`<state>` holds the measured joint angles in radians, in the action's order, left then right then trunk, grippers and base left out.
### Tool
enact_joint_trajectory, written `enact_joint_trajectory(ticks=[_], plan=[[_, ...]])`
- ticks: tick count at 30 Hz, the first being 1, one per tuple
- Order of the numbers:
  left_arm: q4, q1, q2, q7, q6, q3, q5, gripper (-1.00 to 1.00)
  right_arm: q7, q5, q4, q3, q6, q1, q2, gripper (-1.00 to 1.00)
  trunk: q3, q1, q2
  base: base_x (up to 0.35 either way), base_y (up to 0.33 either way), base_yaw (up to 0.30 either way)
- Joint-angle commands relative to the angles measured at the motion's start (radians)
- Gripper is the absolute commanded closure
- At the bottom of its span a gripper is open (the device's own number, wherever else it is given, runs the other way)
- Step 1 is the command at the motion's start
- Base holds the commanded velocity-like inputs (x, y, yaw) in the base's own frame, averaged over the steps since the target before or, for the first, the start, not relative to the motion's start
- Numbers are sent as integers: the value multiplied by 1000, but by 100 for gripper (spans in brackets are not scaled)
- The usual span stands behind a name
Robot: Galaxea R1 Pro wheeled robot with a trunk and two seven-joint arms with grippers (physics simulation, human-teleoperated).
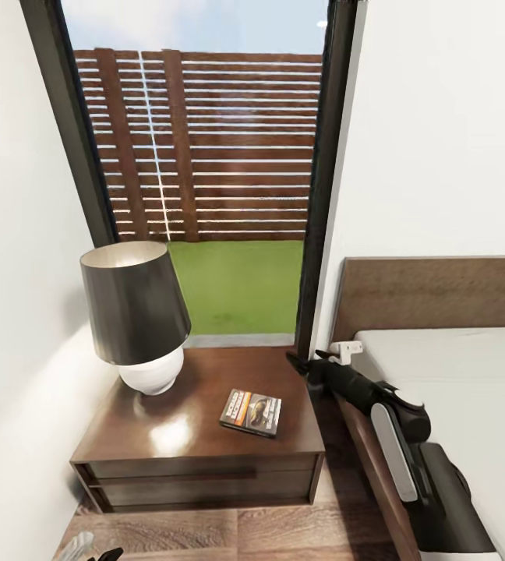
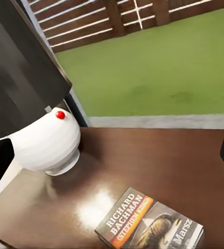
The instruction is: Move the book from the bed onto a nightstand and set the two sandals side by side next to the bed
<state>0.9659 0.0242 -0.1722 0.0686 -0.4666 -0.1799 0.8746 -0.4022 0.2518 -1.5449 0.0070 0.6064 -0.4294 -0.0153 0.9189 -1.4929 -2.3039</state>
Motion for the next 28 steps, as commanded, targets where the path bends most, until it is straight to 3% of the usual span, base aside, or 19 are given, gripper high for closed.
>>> enact_joint_trajectory(ticks=[1,9,13,28], plan=[[0,0,0,2,-6,-2,4,-100,0,5,7,-1,8,1,0,-100,-2,4,7,0,0,0],[-4,0,-1,2,-5,-3,5,-100,5,3,66,-2,13,15,1,-100,-28,35,63,0,0,0],[-5,0,-2,2,-5,-4,6,-100,6,2,123,-1,16,33,1,-100,-28,35,63,0,0,0],[-4,0,-5,8,-6,-4,6,-100,6,1,137,-1,16,38,0,-100,-28,35,63,0,0,0]])
